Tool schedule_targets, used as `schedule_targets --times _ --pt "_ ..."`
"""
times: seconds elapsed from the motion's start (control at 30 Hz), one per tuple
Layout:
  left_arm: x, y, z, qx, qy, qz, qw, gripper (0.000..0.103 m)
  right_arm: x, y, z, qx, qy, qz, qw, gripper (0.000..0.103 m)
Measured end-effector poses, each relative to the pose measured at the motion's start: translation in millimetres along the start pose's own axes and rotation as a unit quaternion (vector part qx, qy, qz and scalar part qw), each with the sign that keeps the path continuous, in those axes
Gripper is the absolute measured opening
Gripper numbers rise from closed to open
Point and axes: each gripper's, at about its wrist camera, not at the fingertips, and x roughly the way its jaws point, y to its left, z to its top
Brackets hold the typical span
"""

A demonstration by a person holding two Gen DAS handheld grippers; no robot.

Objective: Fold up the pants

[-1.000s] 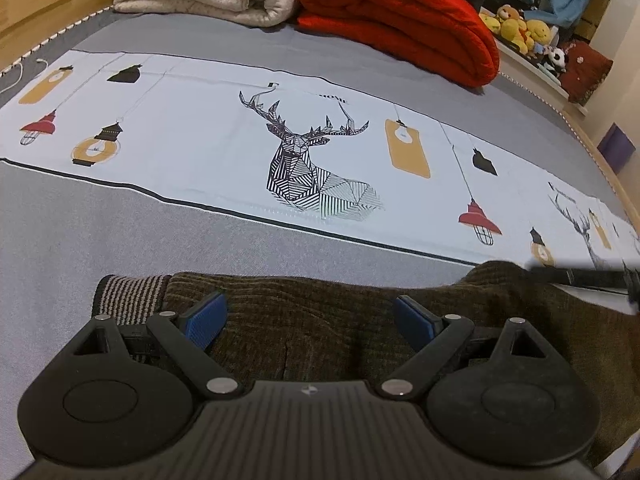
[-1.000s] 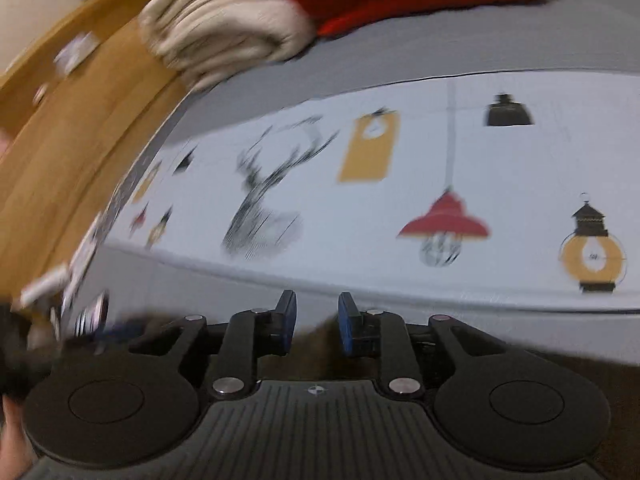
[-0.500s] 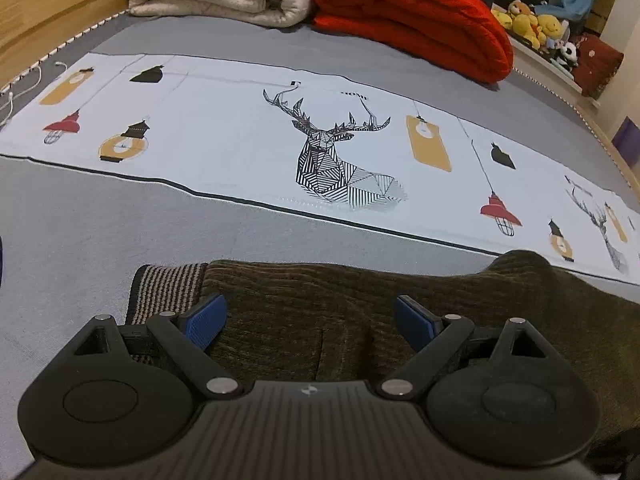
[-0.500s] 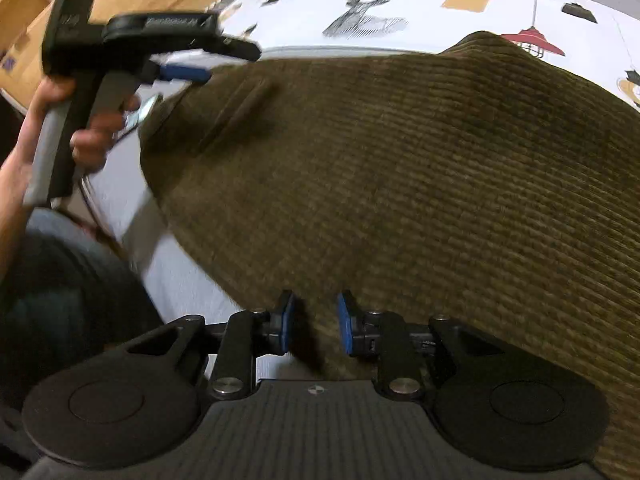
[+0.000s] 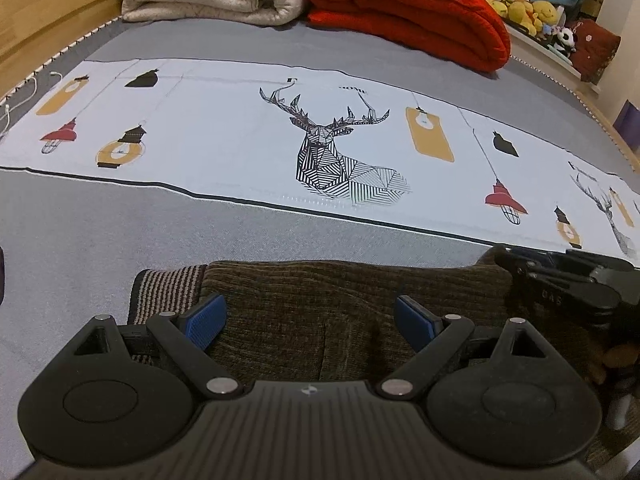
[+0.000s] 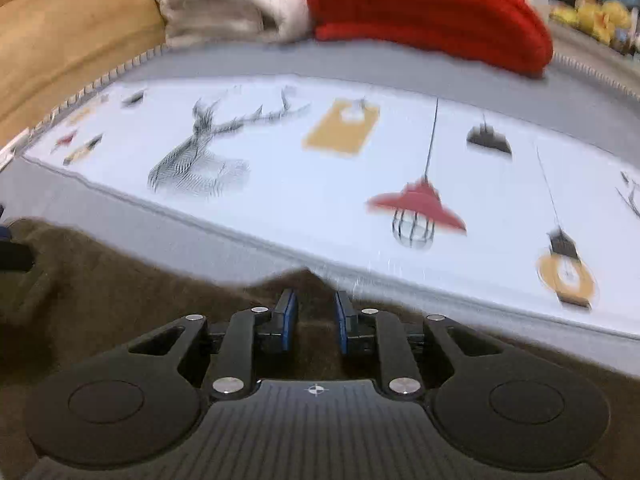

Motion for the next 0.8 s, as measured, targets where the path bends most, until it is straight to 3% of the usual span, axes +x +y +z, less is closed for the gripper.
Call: schedule_targets --times 0.17,0.3,0.4,0.47,0.5,0.53,0.7,0.8 --pt "-1.2 2.5 0.2 -0.005 0.001 -0.008 1.0000 0.094 -27.0 -13.6 0.1 0.071 0.006 0.035 0.997 0.022" --pt "0.5 -1.8 -0.1 0.000 0.001 0.001 1.0000 0.094 -41.4 3.4 -37.6 0.009 0.021 0.032 0.999 0.023" --pt "-0.5 -5.2 -0.5 0.000 0.000 0.008 1.0000 0.094 -77.2 23.8 -48.9 -0.029 -0.027 -0.011 0.999 0.023" --pt "-0.7 -5.7 -0.9 0.000 0.000 0.009 1.0000 0.094 -106.2 28.5 -54.0 -0.026 -0.079 -0.002 0.997 0.033" --pt "-0.7 -5.8 -1.0 0.000 0.000 0.009 1.0000 0.094 -114.2 31.2 -56.9 -0.029 -0.083 -0.001 0.996 0.036" --pt "-1.0 -5.9 -1.1 0.000 0.000 0.010 1.0000 0.094 -118.9 33.1 -59.9 -0.027 -0.077 0.004 0.997 0.041" --pt "-8.0 -5.3 -0.2 -0.011 0.009 -0.005 0.9999 0.095 -125.3 32.5 -84.2 0.036 0.028 0.082 0.996 0.041" --pt "-15.6 -8.6 -2.6 -0.008 0.009 -0.022 0.9997 0.095 -145.1 39.7 -98.7 0.051 0.037 0.124 0.990 0.041"
